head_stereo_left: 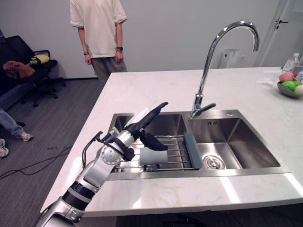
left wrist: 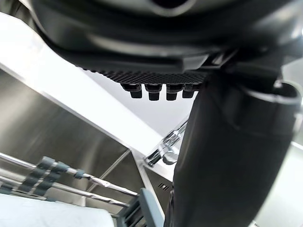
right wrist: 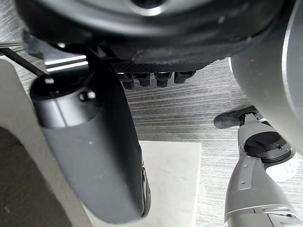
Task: Walk over to the sink, pick up the cup, carry it to the dishwasher, place the cup inside the dishwasher, then close the dishwasher door
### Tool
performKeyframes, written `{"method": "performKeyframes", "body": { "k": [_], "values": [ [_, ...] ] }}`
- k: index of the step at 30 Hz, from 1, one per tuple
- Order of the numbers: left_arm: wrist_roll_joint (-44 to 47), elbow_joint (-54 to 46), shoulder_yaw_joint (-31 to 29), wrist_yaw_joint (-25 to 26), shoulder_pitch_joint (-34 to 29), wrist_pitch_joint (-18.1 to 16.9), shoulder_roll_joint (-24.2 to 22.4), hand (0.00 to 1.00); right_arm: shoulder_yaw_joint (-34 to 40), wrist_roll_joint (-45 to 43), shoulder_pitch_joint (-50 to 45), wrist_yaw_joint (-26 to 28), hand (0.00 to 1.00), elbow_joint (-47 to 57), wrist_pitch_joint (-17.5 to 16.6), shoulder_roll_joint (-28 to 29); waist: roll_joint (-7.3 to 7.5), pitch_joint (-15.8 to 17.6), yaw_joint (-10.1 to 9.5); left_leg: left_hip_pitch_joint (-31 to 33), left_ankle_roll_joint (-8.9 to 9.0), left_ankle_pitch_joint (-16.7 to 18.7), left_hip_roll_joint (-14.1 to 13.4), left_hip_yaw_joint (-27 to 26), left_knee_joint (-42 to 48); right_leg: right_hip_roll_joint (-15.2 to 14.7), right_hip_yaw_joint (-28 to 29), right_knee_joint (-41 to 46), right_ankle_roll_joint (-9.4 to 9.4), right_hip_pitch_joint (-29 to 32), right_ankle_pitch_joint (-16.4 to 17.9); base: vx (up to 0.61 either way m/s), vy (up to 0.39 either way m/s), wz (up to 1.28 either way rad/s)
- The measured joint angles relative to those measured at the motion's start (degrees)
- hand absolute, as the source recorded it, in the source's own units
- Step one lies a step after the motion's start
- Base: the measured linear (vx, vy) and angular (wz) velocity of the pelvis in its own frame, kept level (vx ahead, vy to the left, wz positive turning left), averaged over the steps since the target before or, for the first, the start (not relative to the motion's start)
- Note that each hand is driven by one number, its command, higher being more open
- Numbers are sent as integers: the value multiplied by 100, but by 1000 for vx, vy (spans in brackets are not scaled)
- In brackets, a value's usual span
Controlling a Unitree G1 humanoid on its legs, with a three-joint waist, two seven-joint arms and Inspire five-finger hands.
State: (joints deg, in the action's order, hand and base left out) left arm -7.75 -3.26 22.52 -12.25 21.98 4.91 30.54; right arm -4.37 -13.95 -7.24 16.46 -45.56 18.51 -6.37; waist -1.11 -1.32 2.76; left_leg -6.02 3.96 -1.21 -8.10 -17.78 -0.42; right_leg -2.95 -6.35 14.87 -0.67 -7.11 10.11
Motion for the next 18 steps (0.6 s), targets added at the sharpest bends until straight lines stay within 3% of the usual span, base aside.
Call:
{"method": "performKeyframes", "body": {
  "k": [5, 13, 18],
  "values": [
    [212, 198, 2, -446, 140, 111, 50, 100, -2, -27, 72, 2, 100, -103, -7, -1, 0, 0, 65, -3, -2, -51, -38, 0, -13, 38, 48, -15, 4, 35, -4, -26, -50, -8],
    [391, 832, 61, -1360, 711, 614, 259, 100, 11, -57, 204, 31, 100, -243, -1, -4, -9, 5, 188, 22, 110, -158, 3, -58, -183, 62, 334, -327, 19, 135, -12, -85, -14, -23],
    [460, 894, 151, -1559, 965, 751, 496, 100, 84, -53, 230, 119, 100, -243, -26, -20, -70, 54, 290, 42, 9, -423, 154, -57, -490, -33, 376, -675, 123, 129, -66, -167, 9, -3]
  ]
}}
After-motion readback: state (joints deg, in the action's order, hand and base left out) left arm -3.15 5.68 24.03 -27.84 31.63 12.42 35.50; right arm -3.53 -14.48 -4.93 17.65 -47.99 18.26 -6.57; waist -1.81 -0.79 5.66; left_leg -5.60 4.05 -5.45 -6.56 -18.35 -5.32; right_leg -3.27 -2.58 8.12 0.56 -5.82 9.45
